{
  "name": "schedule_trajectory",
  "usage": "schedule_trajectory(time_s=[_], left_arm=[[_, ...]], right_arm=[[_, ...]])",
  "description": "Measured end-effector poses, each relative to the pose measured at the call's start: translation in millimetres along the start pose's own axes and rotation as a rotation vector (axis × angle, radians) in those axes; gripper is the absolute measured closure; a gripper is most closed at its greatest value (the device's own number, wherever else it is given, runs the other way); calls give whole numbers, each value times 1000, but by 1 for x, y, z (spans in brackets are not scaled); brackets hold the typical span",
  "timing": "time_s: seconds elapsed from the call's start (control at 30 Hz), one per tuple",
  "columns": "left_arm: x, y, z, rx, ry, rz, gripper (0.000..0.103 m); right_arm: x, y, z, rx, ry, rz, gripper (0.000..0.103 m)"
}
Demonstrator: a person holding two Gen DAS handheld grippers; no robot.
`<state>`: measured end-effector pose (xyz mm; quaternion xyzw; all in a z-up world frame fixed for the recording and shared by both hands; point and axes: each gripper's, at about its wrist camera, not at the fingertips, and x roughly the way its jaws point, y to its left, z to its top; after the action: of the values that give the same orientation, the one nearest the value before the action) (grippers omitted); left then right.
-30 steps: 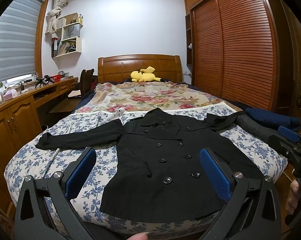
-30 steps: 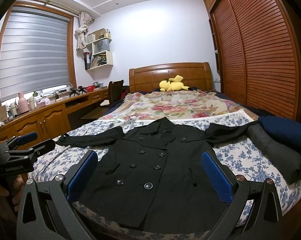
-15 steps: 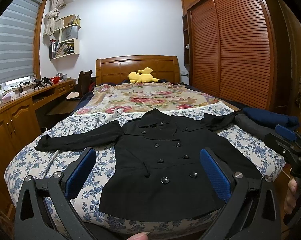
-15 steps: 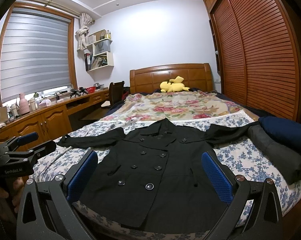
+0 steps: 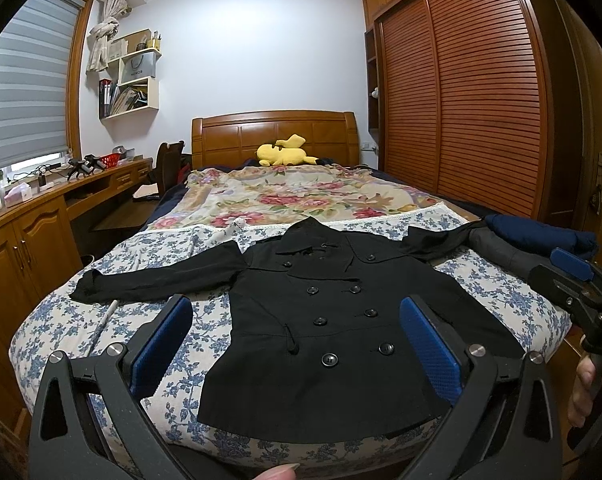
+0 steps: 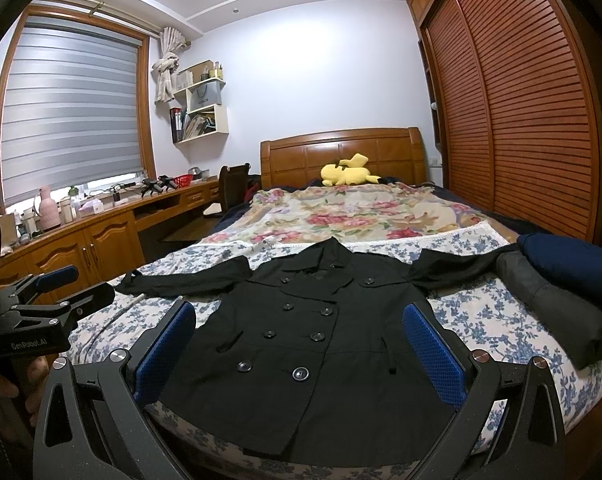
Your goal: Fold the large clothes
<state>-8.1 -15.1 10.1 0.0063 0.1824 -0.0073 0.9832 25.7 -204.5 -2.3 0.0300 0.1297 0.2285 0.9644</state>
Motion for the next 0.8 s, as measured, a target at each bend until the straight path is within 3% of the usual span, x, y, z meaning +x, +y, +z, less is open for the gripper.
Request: schedule_trajectory(time_s=[0.47,0.8], left_arm=[[0,4,-4,-4,13,0,0],[23,18,-17,-26,68,11,0]], right_arm=[[3,-1,-1,1,3,6,0],[22,-2,-3,4,37,26,0]])
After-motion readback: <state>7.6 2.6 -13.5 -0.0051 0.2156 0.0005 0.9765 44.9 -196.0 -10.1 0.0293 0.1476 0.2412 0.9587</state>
